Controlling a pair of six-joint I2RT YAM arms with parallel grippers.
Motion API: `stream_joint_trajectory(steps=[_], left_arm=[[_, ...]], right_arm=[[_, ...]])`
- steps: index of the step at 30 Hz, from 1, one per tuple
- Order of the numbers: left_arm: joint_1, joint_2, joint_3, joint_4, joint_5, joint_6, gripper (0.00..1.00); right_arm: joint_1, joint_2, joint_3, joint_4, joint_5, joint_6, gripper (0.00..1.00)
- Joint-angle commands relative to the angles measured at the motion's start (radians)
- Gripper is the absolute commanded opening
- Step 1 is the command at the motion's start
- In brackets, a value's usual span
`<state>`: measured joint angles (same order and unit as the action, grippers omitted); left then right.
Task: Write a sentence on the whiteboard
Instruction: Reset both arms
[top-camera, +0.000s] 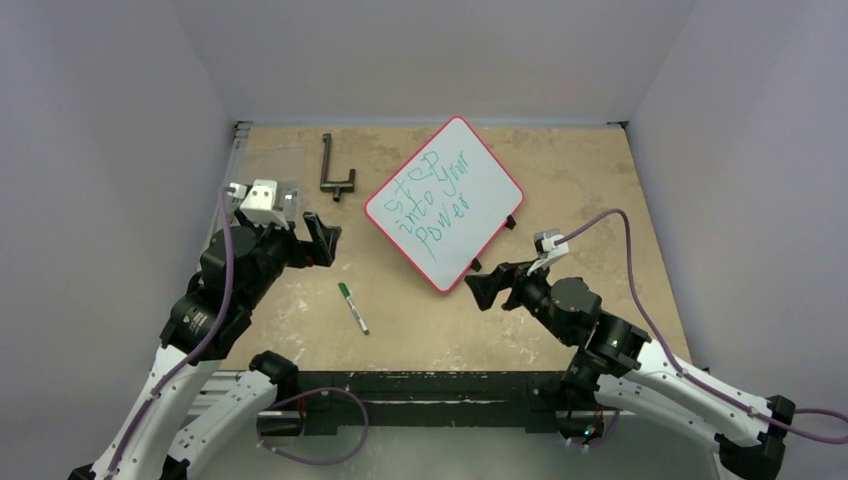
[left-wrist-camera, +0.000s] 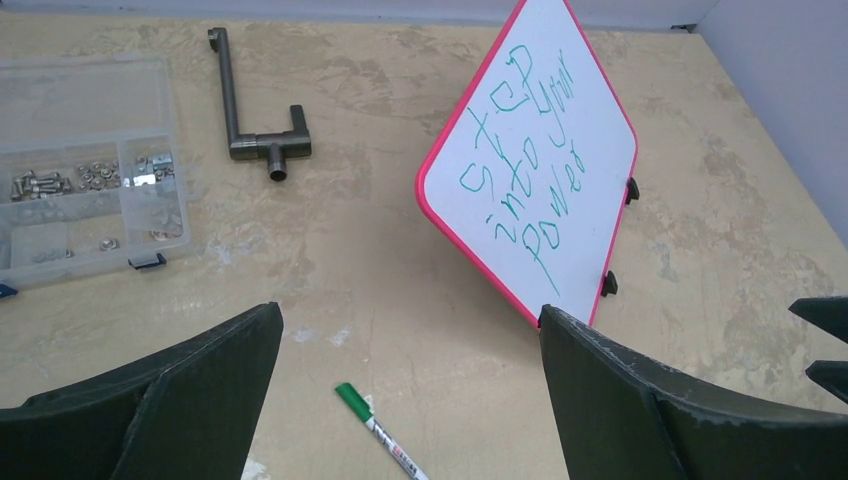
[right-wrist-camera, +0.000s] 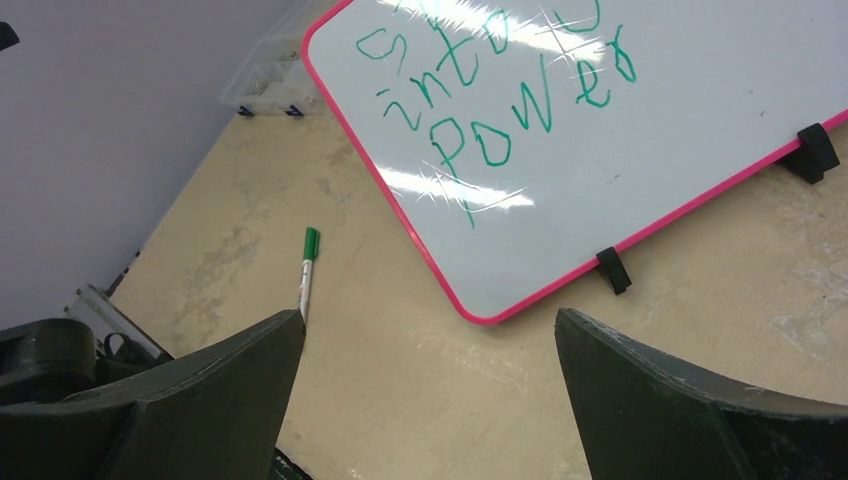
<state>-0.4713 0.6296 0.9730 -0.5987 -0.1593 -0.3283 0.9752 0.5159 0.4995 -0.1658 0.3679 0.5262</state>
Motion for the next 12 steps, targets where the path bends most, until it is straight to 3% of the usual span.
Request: stream_joint_trajectory(steps=[1, 12], left_arm=[[0.003, -0.013, -0.006, 0.038, 0.010, 0.026, 1.00], [0.004, -0.012, -0.011, 0.036, 0.001, 0.034, 1.00]], right_arm=[[0.000, -0.007, -0.002, 0.035, 0.018, 0.035, 0.99], [0.000, 0.004, 0.014, 0.040, 0.066, 0.025, 0.99]])
